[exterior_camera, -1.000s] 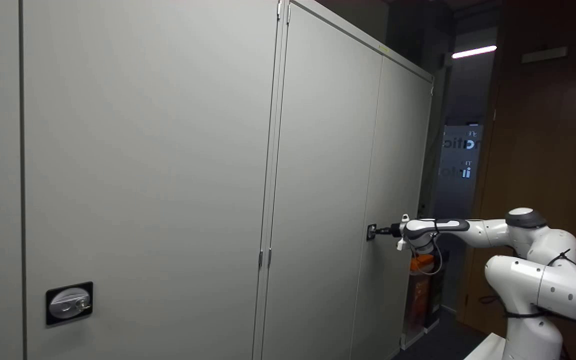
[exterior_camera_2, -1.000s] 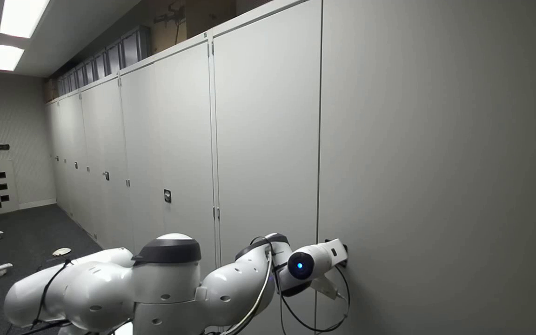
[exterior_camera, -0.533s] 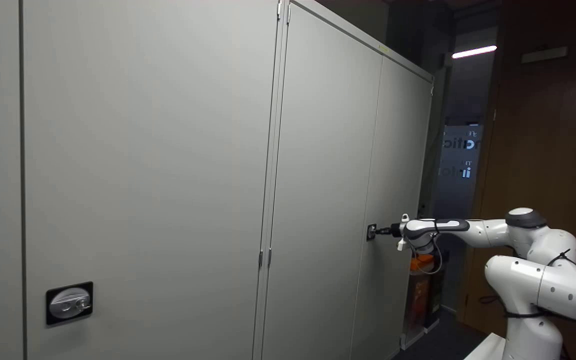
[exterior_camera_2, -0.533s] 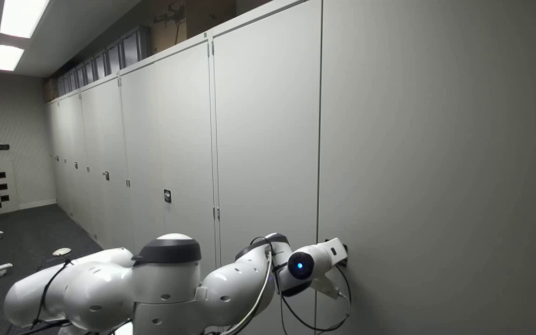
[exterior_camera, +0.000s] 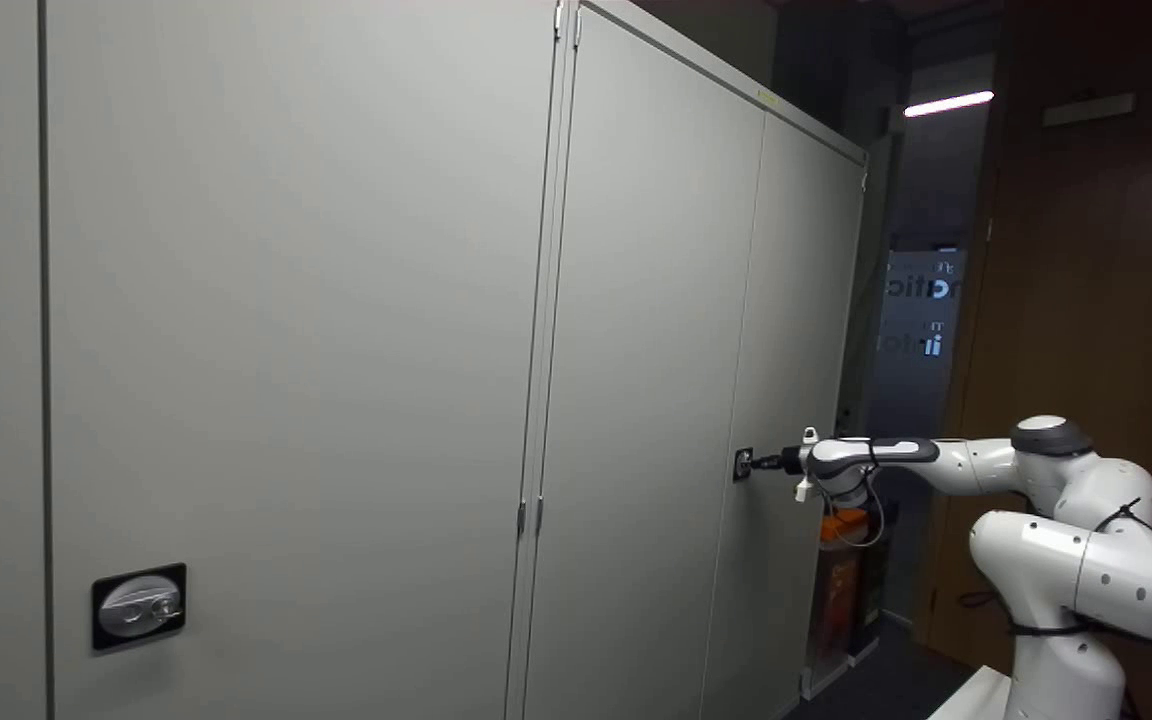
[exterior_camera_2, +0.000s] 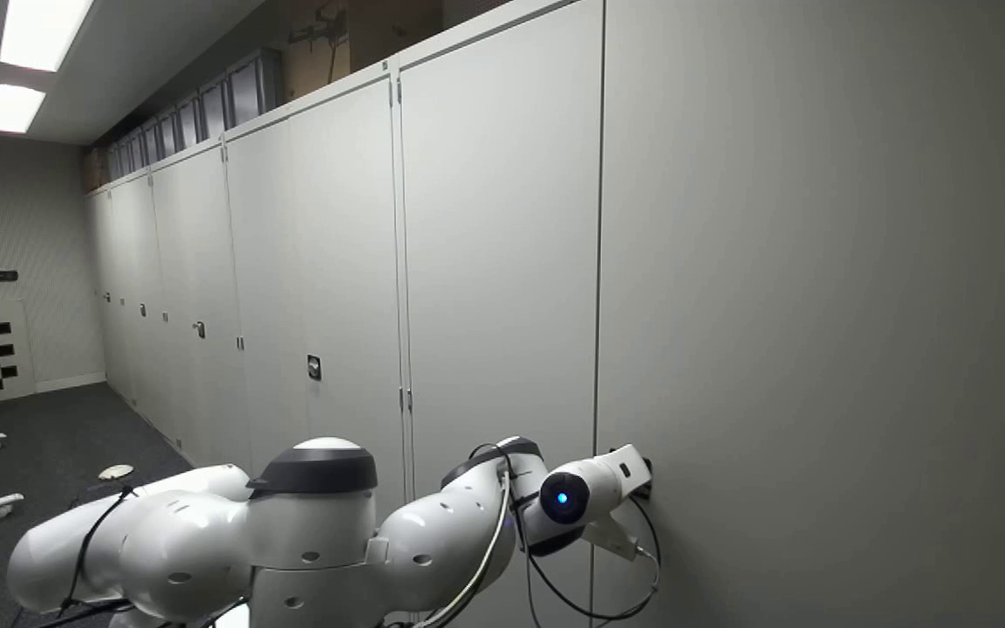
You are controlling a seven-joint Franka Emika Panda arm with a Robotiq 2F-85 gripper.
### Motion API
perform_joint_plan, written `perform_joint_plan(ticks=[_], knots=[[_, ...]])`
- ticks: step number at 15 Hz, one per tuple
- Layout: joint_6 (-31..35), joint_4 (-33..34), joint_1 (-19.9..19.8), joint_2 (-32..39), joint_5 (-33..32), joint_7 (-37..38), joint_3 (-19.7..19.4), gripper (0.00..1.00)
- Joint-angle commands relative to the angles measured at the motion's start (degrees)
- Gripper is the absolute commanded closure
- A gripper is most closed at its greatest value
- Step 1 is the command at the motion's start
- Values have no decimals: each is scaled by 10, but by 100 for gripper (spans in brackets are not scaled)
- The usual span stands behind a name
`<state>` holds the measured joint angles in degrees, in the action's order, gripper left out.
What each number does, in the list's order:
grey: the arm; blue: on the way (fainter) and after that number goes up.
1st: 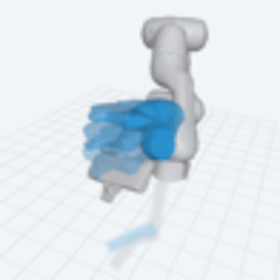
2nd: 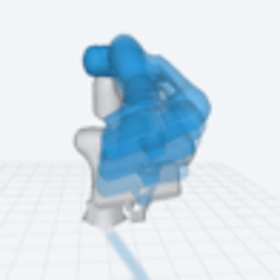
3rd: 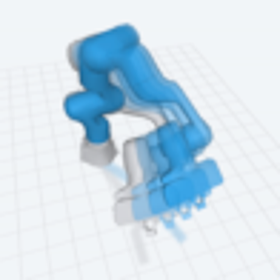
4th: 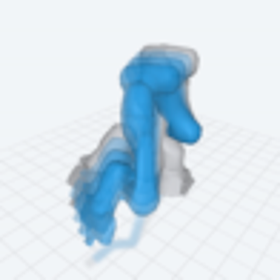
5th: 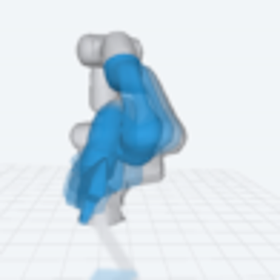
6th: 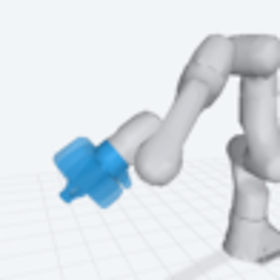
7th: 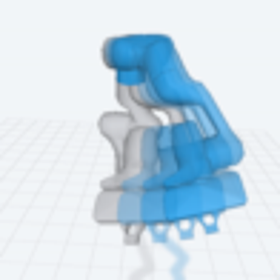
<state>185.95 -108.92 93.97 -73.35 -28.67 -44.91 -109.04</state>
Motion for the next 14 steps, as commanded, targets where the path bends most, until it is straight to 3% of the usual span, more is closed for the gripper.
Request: perform_joint_plan(ticks=[1, 14], knots=[[27, 35, 3, 29, -8, -15, 13, 92], [29, 30, 0, 34, -7, -33, 10, 92]])
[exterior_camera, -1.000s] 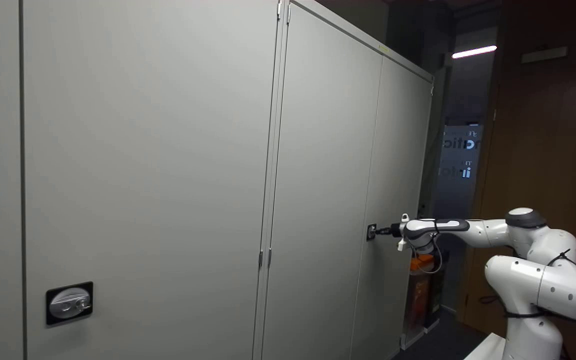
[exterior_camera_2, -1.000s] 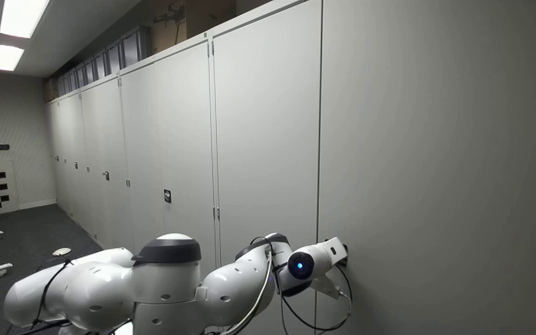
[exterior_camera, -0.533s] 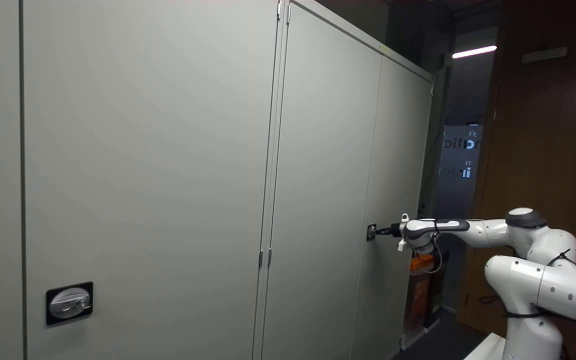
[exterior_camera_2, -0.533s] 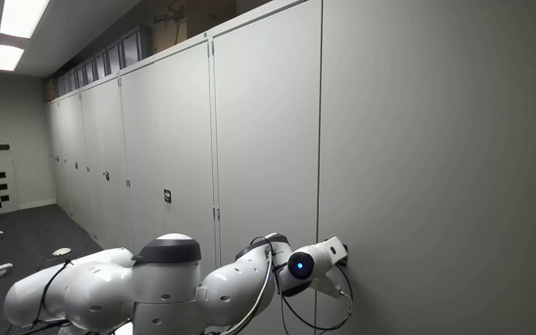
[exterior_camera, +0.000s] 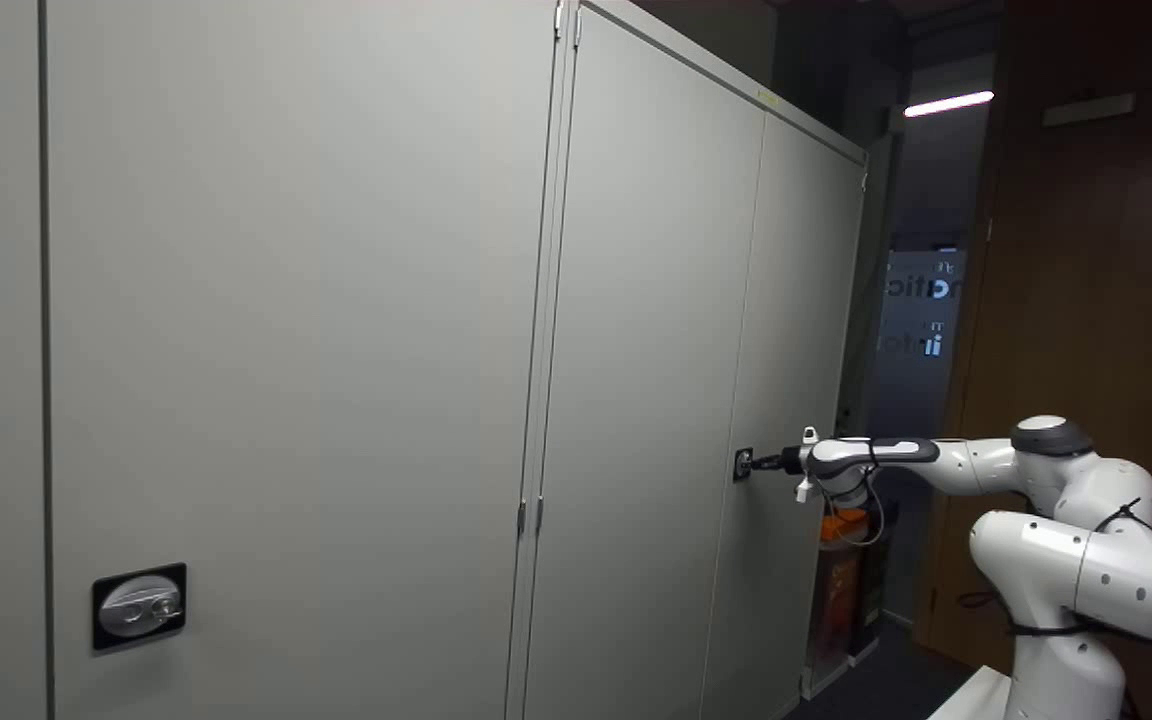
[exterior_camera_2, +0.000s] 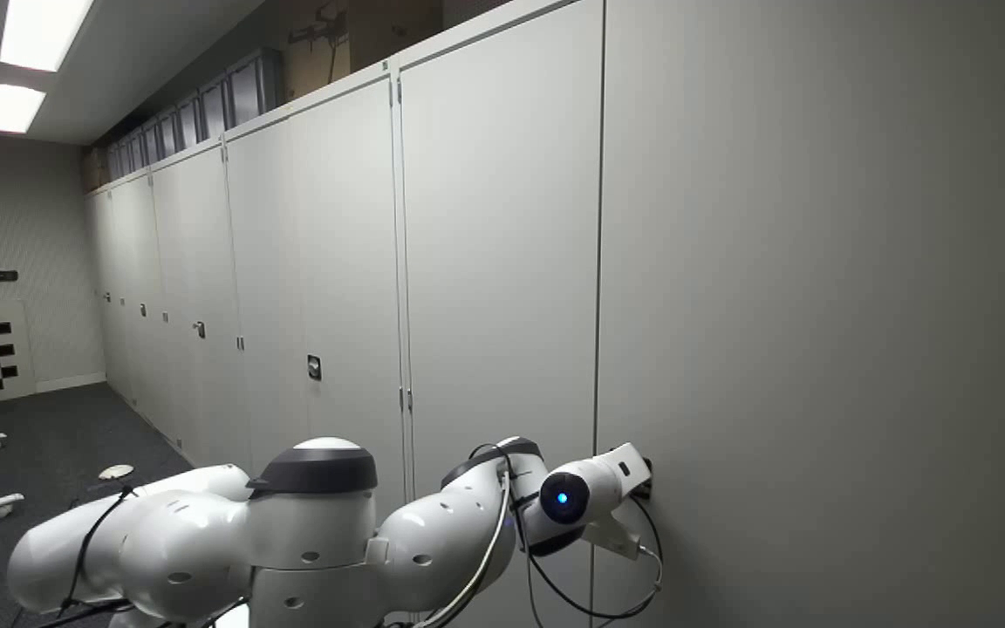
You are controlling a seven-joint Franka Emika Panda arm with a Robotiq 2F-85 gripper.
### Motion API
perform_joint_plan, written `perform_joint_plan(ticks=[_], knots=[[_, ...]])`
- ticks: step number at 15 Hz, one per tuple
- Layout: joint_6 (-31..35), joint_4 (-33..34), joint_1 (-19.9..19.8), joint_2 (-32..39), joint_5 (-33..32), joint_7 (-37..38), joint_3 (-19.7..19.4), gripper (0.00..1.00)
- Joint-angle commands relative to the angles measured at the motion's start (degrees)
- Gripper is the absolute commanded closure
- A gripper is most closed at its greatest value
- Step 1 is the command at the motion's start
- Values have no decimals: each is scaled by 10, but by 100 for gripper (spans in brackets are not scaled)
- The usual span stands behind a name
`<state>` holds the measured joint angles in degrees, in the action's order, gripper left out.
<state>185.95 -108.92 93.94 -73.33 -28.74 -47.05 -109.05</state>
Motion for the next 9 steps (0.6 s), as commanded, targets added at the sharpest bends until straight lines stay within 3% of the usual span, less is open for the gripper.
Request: perform_joint_plan(ticks=[1, 2, 3, 6, 9], knots=[[31, 29, 0, 35, -5, -10, 10, 92], [33, 28, 0, 36, -5, -9, 9, 92], [35, 26, 0, 39, -3, -7, 8, 50], [68, 16, 0, 60, 6, -3, 0, 27], [156, 5, 6, 106, 22, 1, -24, 2]])
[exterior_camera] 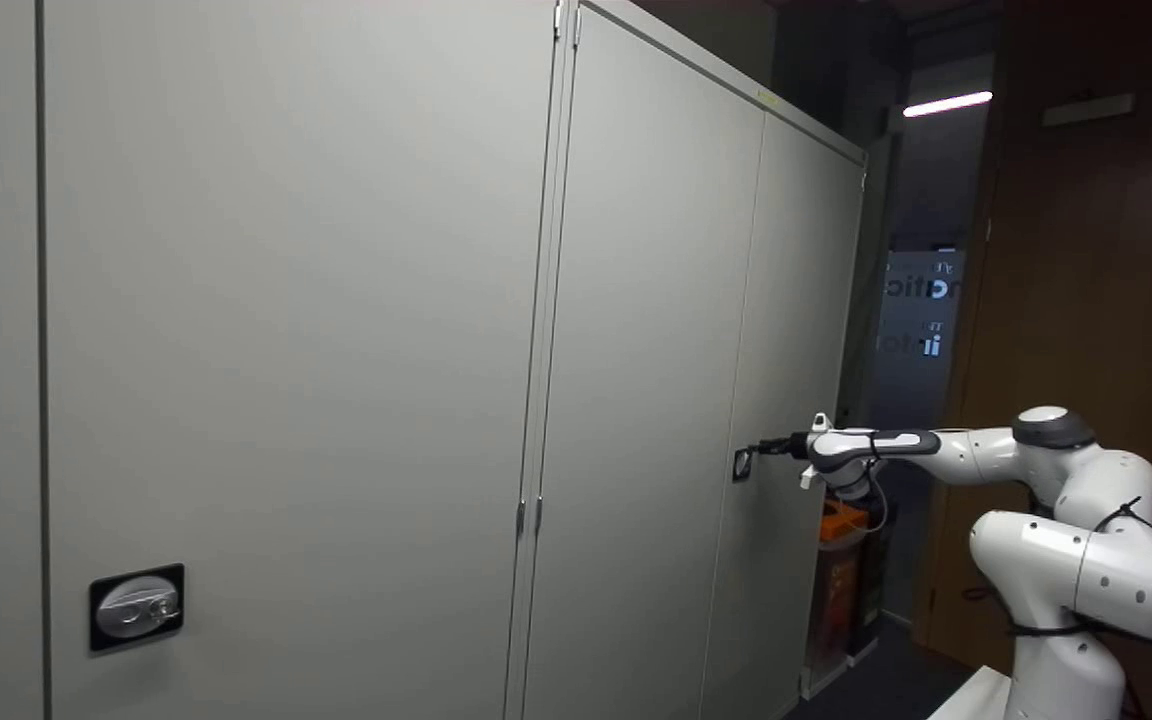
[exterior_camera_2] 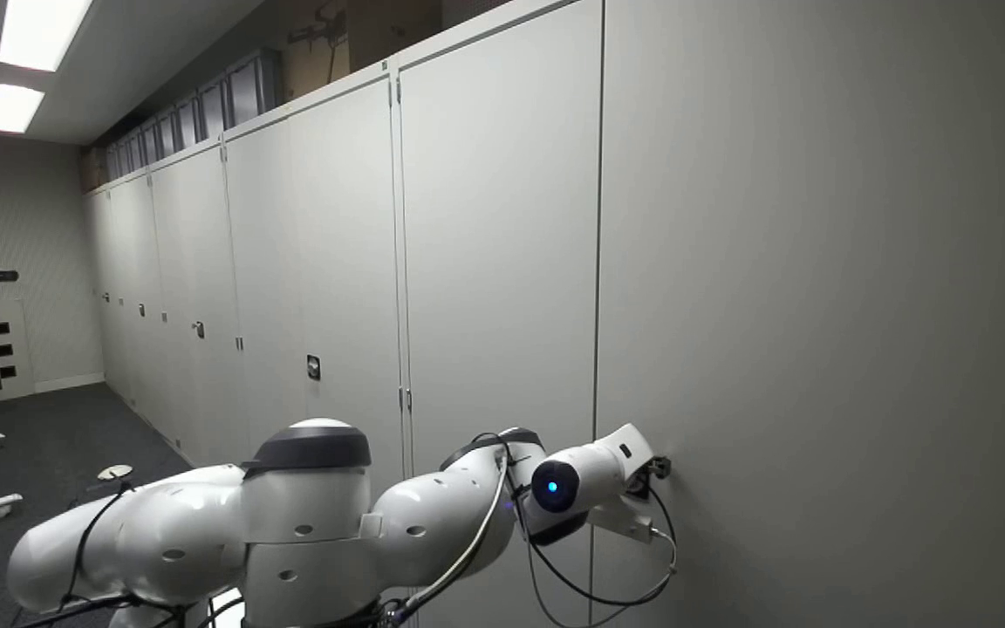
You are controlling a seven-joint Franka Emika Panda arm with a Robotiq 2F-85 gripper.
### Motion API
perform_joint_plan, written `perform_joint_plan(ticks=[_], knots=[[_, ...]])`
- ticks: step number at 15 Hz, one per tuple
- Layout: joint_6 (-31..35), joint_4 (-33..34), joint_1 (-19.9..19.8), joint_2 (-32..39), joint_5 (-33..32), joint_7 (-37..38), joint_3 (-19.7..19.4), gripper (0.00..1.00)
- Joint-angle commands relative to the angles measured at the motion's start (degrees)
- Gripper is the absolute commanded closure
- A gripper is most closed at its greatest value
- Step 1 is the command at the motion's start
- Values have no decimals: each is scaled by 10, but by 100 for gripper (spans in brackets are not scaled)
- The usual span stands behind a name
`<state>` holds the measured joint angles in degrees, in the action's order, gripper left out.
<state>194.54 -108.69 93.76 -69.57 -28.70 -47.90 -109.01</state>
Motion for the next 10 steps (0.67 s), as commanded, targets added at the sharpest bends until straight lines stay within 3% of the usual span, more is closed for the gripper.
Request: perform_joint_plan(ticks=[1, 2, 4, 7, 10], knots=[[95, 6, 11, 88, 34, 9, -36, 1], [53, 52, 5, 86, 36, 7, -29, 0], [46, 54, 10, 150, 79, 23, -68, 0], [36, -7, 3, 237, 206, 3, -112, 0], [14, -98, -19, 315, 274, 28, -111, 0]])
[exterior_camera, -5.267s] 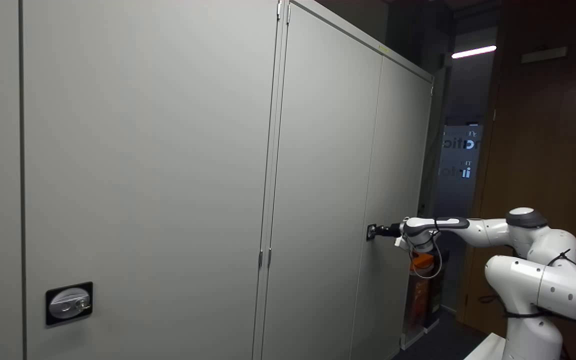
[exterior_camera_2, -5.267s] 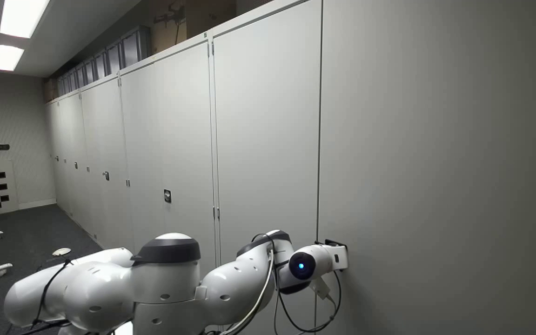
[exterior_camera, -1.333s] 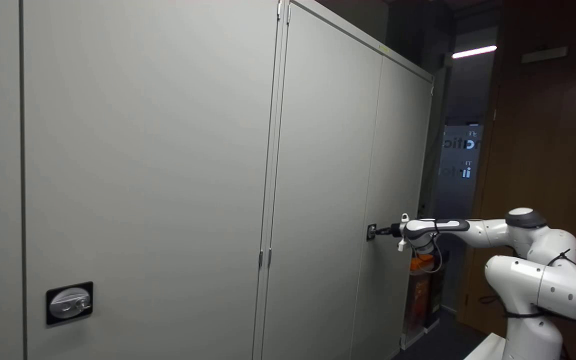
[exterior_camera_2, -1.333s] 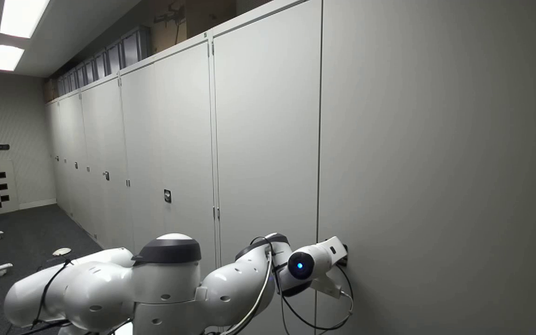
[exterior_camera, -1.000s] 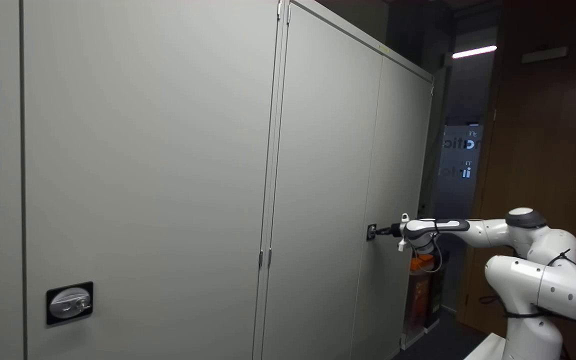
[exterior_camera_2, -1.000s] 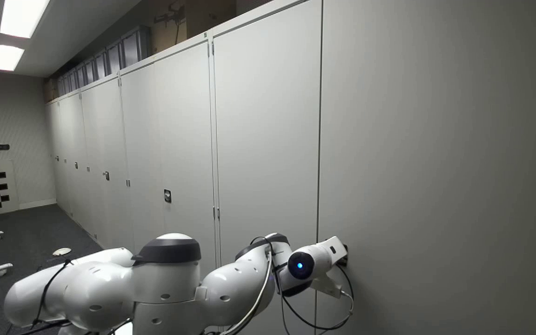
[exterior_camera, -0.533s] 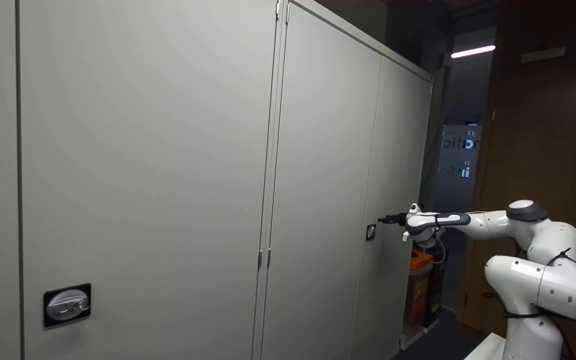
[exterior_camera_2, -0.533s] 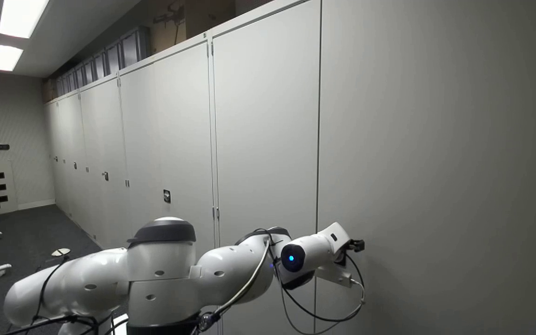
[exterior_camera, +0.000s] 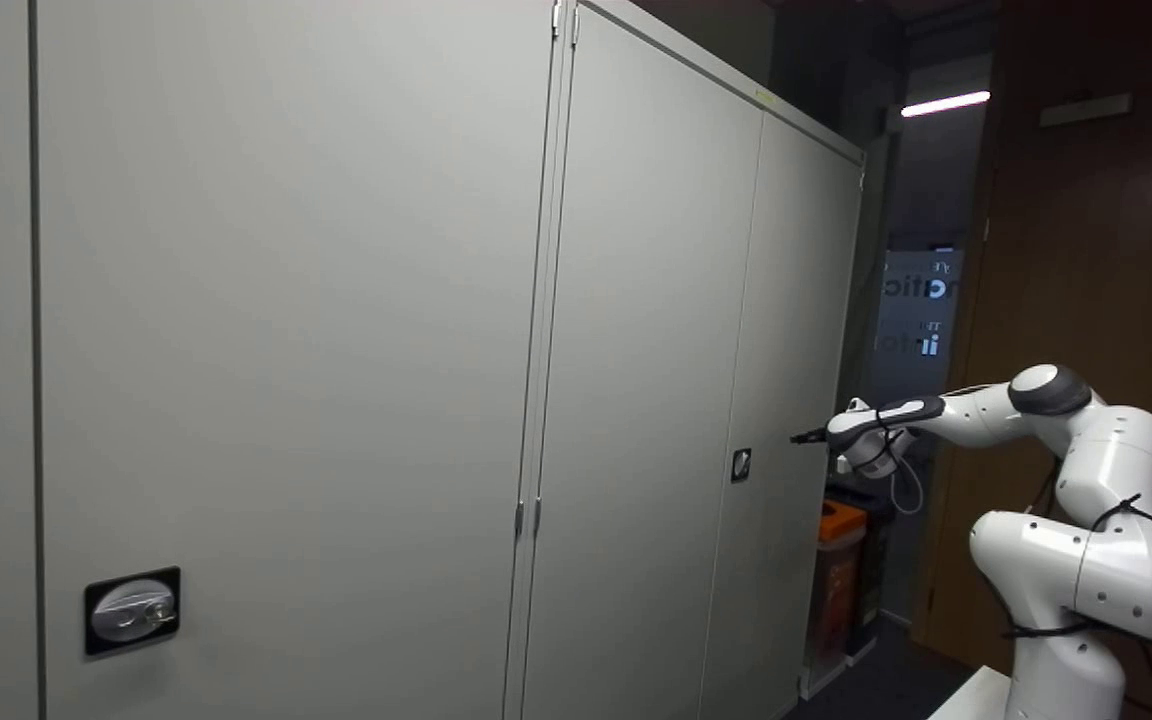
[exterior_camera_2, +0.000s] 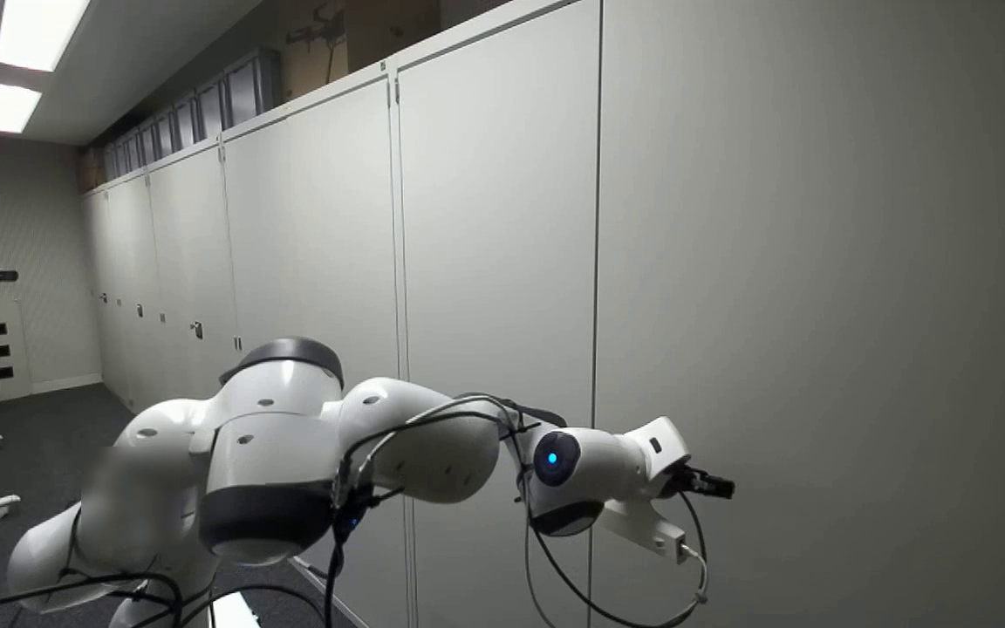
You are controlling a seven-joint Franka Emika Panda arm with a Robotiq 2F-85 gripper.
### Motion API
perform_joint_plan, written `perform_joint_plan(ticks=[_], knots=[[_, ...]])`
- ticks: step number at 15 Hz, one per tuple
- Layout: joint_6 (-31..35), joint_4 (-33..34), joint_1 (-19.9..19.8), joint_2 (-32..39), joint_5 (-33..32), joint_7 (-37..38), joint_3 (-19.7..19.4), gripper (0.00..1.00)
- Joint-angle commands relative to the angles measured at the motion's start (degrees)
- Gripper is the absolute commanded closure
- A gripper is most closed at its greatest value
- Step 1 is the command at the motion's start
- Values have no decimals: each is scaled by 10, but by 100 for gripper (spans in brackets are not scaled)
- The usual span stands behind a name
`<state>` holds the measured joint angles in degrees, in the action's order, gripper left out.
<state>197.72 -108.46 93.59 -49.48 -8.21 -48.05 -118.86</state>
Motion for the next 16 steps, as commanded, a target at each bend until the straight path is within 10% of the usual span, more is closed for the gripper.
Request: perform_joint_plan(ticks=[1, 7, 16], knots=[[-25, -128, -26, 137, 84, 38, -3, 0], [-161, -221, -126, 254, 47, 167, 100, 0], [-429, -215, -453, 315, -14, 228, 419, 0]])
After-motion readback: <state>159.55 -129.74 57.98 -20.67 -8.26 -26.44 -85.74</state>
